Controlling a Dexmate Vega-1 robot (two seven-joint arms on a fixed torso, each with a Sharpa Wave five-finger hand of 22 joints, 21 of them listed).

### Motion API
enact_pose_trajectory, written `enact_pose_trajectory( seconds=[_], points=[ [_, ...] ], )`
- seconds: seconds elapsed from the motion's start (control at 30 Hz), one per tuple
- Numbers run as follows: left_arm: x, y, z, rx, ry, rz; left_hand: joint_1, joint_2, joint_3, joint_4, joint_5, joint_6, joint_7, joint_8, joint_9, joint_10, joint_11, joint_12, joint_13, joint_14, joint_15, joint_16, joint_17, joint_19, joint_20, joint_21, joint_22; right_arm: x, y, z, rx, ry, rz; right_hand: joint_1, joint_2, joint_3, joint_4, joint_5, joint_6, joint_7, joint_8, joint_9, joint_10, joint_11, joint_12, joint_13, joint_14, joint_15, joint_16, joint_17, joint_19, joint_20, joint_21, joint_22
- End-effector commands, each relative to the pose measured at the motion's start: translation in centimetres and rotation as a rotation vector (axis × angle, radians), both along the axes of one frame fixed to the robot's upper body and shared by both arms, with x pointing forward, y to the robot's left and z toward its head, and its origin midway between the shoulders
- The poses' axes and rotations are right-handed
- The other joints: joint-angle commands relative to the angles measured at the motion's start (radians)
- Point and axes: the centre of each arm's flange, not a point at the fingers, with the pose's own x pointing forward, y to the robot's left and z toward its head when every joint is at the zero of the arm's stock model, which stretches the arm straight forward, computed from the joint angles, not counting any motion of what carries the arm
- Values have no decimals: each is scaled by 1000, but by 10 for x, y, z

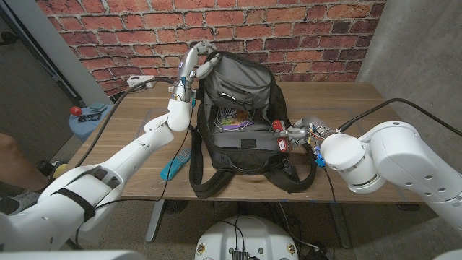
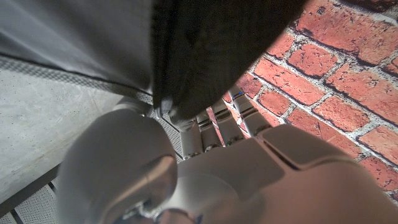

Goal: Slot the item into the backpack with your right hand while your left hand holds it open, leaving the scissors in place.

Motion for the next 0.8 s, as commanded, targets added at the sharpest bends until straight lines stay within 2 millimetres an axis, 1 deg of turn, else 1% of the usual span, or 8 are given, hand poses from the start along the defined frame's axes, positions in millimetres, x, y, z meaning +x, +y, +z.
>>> enact_pose_trajectory(
  seconds=[0.03, 0.27, 0.4, 0.57, 0.8],
  points=[
    [0, 2, -2, -18, -9, -13, 11, 13, 7, 0, 8, -6, 3, 7, 5, 0, -6, -1, 4, 7, -1, -5, 2, -2, 0, 7, 1, 4, 14, 6, 2, -7, 33, 29, 31, 2, -3, 2, 25, -11, 3, 4, 33, -23, 4, 2, 11, -97, -3, 2, 4, 4, 3, 2],
    [0, 4, -5, -33, -10, -17, 11, 13, 7, -1, 8, -4, 3, 8, 3, 0, -5, -1, 5, 6, -1, -6, 2, -3, 1, 7, 1, 12, 23, 9, 1, 0, 62, 29, 32, 0, -2, 1, 26, -8, 2, 4, 30, -19, 3, 1, 10, -94, -4, 5, 4, 5, 4, 2],
    [-1, 6, -6, -43, -12, -18, 11, 12, 8, -1, 9, -4, 1, 9, 2, 0, -4, -2, 4, 6, -1, -6, 2, -3, 0, 7, 1, 14, 28, 10, -13, -1, 80, 29, 32, -1, -2, 1, 26, -9, 1, 4, 31, -22, 2, -1, 10, -94, -6, 6, 4, 6, 4, 2],
    [-3, 6, -7, -45, -17, -24, 11, 13, 7, -1, 9, -5, 3, 10, 2, 0, -5, -2, 4, 5, -1, -5, 3, -3, 1, 8, 1, 19, 34, 10, -28, 5, 104, 29, 33, -2, -2, 0, 26, -8, 0, 4, 30, -17, 0, -5, 11, -94, -6, 7, 3, 7, 5, 2],
    [-6, 7, -8, -55, -23, -30, 10, 15, 7, 0, 9, -6, 3, 11, 2, -2, -3, -3, 4, 4, 0, -5, 4, -4, 1, 8, 1, 29, 40, 10, -48, -2, 125, 30, 33, -3, -2, 0, 25, -8, -1, 4, 31, -20, -1, -7, 13, -93, -8, 6, 3, 7, 5, 2]
  ],
)
